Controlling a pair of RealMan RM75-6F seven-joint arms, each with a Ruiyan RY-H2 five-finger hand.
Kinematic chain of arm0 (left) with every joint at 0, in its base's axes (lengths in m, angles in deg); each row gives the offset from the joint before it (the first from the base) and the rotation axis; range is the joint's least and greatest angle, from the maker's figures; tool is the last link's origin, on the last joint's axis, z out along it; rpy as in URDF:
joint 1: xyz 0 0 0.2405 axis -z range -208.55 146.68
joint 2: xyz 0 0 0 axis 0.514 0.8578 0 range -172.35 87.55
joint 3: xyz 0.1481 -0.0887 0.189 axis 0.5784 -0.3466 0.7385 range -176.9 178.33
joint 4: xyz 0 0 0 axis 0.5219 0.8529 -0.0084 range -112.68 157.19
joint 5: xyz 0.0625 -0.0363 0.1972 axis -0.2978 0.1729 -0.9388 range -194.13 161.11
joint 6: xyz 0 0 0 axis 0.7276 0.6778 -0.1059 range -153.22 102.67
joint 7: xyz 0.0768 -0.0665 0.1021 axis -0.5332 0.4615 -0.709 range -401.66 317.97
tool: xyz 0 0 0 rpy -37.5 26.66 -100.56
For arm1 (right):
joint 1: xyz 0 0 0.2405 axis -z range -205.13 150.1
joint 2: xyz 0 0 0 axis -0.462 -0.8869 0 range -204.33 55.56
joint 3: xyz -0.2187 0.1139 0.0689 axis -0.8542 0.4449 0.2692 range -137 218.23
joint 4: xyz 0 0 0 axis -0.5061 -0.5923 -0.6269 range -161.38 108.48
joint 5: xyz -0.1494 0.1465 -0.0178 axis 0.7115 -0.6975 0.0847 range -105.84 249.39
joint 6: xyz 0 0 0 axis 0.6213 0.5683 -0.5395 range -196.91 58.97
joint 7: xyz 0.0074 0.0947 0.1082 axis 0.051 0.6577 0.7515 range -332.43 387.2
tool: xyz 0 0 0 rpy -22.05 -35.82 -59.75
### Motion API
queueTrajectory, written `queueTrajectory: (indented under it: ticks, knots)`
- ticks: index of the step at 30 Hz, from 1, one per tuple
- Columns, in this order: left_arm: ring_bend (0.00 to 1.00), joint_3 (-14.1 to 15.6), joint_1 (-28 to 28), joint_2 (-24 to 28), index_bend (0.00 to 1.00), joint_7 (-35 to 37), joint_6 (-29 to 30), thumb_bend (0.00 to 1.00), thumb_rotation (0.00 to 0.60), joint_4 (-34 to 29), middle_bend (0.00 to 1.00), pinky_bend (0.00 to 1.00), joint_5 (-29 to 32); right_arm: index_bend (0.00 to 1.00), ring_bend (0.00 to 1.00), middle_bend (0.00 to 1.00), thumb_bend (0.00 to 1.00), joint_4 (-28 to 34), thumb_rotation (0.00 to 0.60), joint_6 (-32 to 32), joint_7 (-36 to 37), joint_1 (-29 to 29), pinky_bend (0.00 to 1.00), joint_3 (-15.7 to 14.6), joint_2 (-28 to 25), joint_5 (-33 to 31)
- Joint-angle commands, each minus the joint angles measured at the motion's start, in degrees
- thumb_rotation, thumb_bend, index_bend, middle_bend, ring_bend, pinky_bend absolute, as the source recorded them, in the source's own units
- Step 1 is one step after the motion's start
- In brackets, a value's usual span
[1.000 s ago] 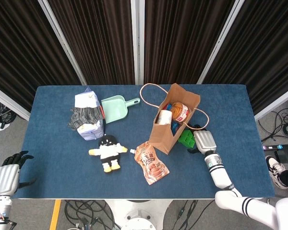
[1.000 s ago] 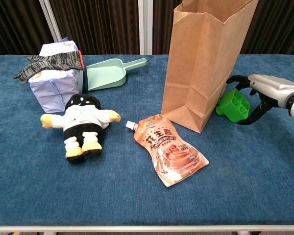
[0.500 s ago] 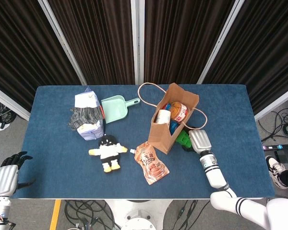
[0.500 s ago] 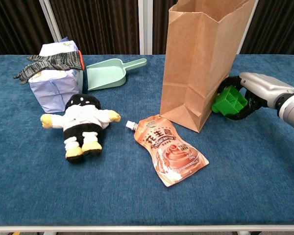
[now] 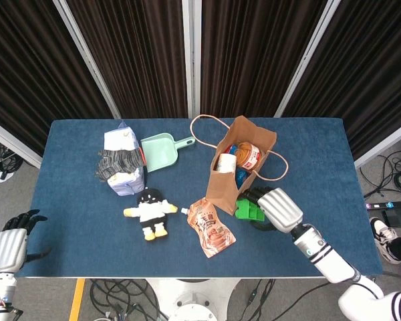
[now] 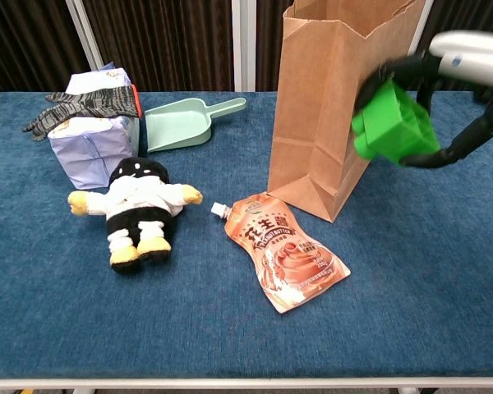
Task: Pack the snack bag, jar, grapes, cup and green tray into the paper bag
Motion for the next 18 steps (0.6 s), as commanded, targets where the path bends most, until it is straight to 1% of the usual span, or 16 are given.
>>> queueTrajectory:
  ticks: [1,3,5,8,13,16,18]
  knots:
    - [0.21,0.0,0.0,0.1,0.37,-0.1,0.1,0.12,0.600,-0.2,0.29,0.22,0.0,0.55,0.30,0.48,0.34,5.7,0.600,6.8,6.2,0.3,0.54,-0.6,-4.0,8.3]
    - [0.21,0.0,-0.1,0.3,0.37,-0.3,0.3,0.12,0.600,-0.4,0.29,0.22,-0.1,0.55,0.30,0.49,0.34,6.8,0.600,9.3,8.2,0.1,0.53,0.5,-4.6,10.3]
    - [0.21,0.0,-0.1,0.4,0.37,-0.4,0.4,0.11,0.600,-0.6,0.29,0.22,-0.1,0.55,0.30,0.49,0.33,7.4,0.600,11.2,7.9,-0.3,0.53,2.3,-4.7,10.8]
    - [0.21,0.0,-0.1,0.6,0.37,-0.6,0.4,0.11,0.600,-0.9,0.29,0.22,-0.1,0.55,0.30,0.49,0.32,8.2,0.600,12.6,6.2,-1.4,0.52,6.0,-4.2,9.1]
    - [0.21,0.1,-0.3,0.6,0.37,-0.8,0.6,0.12,0.600,-1.1,0.29,0.22,0.0,0.55,0.30,0.49,0.32,8.0,0.600,10.4,4.1,-4.7,0.50,12.7,-2.4,-0.2]
    - [0.21,0.1,-0.3,0.5,0.37,-0.8,0.4,0.11,0.600,-1.1,0.29,0.22,0.2,0.55,0.30,0.49,0.31,6.2,0.600,7.8,0.7,-6.7,0.50,15.5,-1.1,-7.1]
    - [0.21,0.1,-0.4,0.5,0.37,-0.8,0.3,0.11,0.600,-1.1,0.29,0.22,0.3,0.56,0.29,0.49,0.31,4.7,0.600,5.8,-2.2,-7.7,0.48,16.3,-0.2,-11.2]
